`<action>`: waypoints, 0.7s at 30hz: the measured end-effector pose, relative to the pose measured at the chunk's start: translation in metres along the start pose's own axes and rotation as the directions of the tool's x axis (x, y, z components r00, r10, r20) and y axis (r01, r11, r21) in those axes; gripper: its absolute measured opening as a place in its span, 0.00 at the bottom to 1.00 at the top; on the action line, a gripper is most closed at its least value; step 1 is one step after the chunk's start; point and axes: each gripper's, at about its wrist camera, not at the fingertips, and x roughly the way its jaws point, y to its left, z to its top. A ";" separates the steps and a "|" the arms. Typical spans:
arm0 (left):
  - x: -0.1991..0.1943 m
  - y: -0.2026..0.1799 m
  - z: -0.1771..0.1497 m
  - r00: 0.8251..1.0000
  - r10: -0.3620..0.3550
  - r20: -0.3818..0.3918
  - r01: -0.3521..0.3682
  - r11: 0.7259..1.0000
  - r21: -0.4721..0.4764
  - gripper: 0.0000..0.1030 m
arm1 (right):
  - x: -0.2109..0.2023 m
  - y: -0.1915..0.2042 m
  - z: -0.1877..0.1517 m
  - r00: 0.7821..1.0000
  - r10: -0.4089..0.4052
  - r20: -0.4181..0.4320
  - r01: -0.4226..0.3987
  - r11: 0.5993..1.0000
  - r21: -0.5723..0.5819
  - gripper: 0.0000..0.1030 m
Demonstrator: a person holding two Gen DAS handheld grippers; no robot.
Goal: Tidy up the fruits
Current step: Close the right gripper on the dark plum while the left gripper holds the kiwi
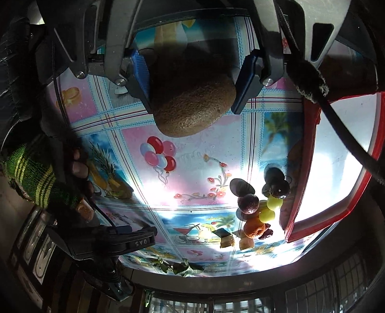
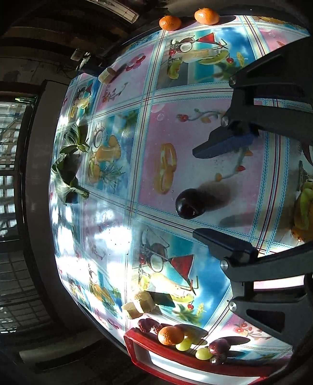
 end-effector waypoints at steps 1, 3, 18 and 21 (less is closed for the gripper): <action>0.000 0.001 0.001 1.000 -0.002 0.000 0.002 1.000 -0.002 0.60 | 0.004 0.000 0.001 1.000 0.001 -0.006 -0.001 1.000 0.002 0.51; 0.001 0.001 0.004 1.000 0.001 -0.001 -0.001 1.000 -0.007 0.60 | 0.004 0.002 0.002 1.000 -0.006 0.008 0.006 1.000 -0.010 0.32; 0.001 0.005 0.033 0.990 0.142 -0.002 -0.141 0.987 -0.073 0.58 | -0.063 0.014 -0.040 0.994 0.098 0.055 -0.099 0.995 0.012 0.25; -0.005 0.004 0.036 0.989 0.149 0.013 -0.148 0.986 -0.077 0.58 | -0.076 0.016 -0.056 0.993 0.107 0.056 -0.108 0.994 0.015 0.25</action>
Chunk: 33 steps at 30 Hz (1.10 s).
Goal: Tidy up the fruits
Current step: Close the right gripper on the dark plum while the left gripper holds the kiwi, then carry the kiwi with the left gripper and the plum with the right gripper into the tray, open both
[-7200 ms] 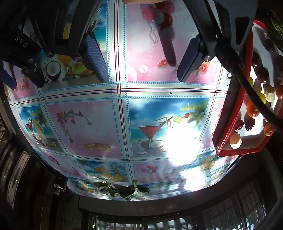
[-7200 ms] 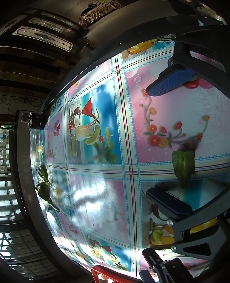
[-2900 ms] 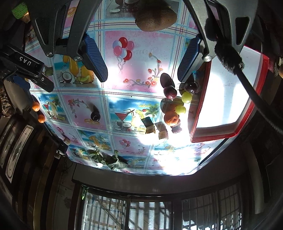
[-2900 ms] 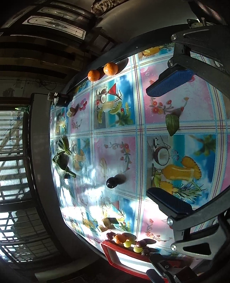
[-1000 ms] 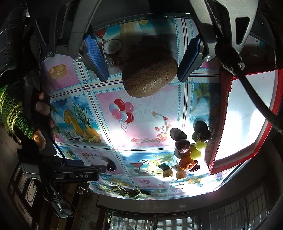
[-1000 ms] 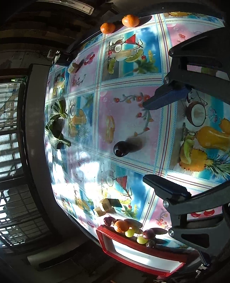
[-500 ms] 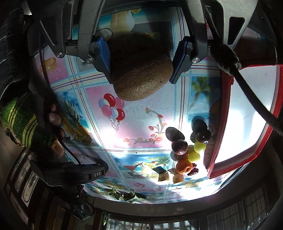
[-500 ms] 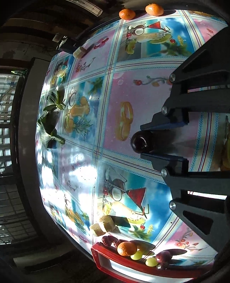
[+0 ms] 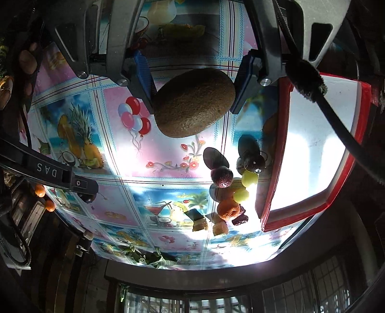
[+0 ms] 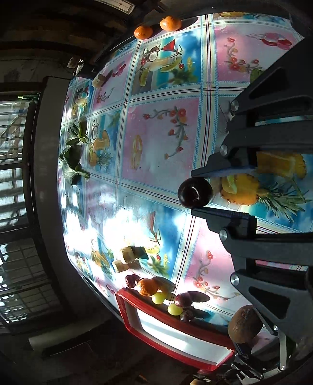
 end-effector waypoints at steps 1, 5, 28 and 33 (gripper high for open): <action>-0.002 0.000 0.001 1.000 0.001 0.006 -0.001 1.000 -0.003 0.58 | -0.004 0.000 -0.004 1.000 0.003 0.002 -0.003 1.000 0.003 0.25; -0.012 0.006 0.004 0.999 0.015 0.037 -0.014 1.000 -0.017 0.58 | -0.018 0.002 -0.018 1.000 0.011 0.005 -0.011 1.000 0.022 0.25; -0.031 0.086 0.009 0.993 0.085 0.087 -0.070 0.984 -0.162 0.58 | -0.030 0.084 -0.029 0.992 0.122 -0.001 -0.122 0.990 -0.065 0.25; -0.030 0.114 0.008 0.990 0.113 0.079 -0.095 0.973 -0.211 0.58 | -0.028 0.107 -0.025 0.989 0.150 -0.005 -0.149 0.984 -0.099 0.25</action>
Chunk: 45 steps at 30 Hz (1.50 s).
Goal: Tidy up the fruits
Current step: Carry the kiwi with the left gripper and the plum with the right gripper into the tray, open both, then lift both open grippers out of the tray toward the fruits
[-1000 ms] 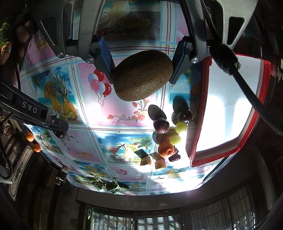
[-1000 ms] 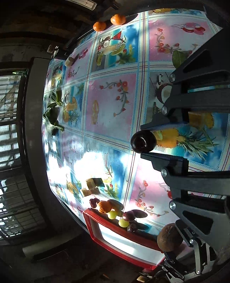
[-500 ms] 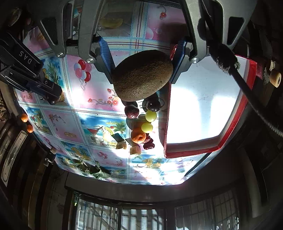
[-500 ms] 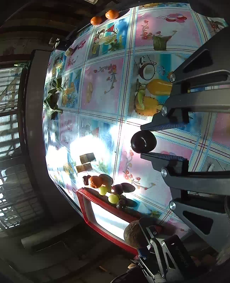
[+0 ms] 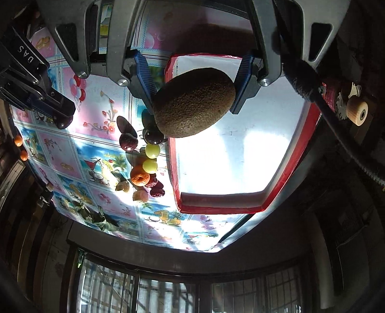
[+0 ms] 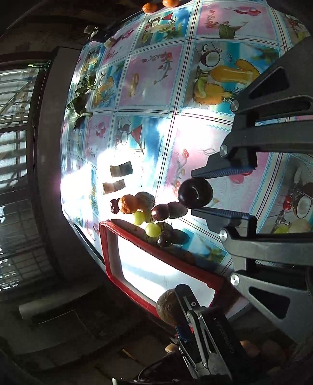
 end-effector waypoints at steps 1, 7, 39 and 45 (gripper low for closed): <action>0.002 0.006 0.001 1.000 0.003 -0.003 -0.003 1.000 -0.011 0.58 | 0.001 0.005 0.002 1.000 0.008 -0.001 -0.008 1.000 -0.007 0.25; 0.008 0.044 0.007 0.999 0.044 -0.008 -0.045 0.996 -0.076 0.58 | 0.015 0.034 0.013 0.998 0.070 -0.001 -0.070 0.997 -0.033 0.25; 0.069 0.100 0.014 0.992 0.065 -0.107 -0.081 0.985 -0.151 0.60 | 0.110 0.145 0.017 0.967 0.174 -0.186 -0.217 0.945 -0.246 0.49; 0.053 0.098 0.018 0.996 0.055 -0.066 -0.065 0.984 -0.168 0.60 | 0.099 0.141 0.017 0.972 0.176 -0.156 -0.211 0.944 -0.252 0.58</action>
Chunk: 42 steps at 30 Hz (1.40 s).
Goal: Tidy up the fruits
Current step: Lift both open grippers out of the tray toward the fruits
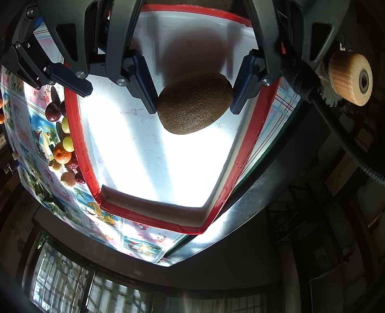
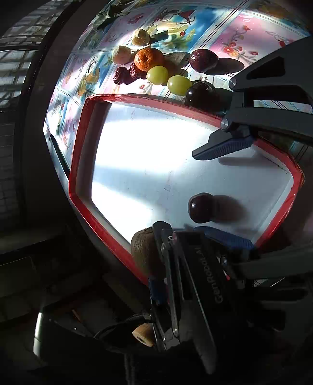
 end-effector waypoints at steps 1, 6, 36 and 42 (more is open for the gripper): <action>-0.005 -0.001 0.001 1.000 0.000 0.014 0.000 1.000 0.000 0.61 | -0.003 -0.003 0.000 1.000 0.002 0.007 -0.002 1.000 0.007 0.58; -0.028 -0.008 0.006 0.998 -0.023 0.061 0.022 1.000 0.008 0.65 | -0.030 -0.015 -0.008 0.998 -0.004 0.057 0.002 0.999 0.043 0.58; -0.055 -0.120 -0.029 0.982 -0.186 0.019 0.180 0.969 0.171 0.70 | -0.128 -0.174 -0.100 0.964 -0.243 0.110 0.175 0.888 0.425 0.61; -0.053 -0.138 -0.033 0.978 -0.206 -0.001 0.203 0.959 0.197 0.70 | -0.143 -0.202 -0.116 0.952 -0.287 0.105 0.203 0.851 0.484 0.61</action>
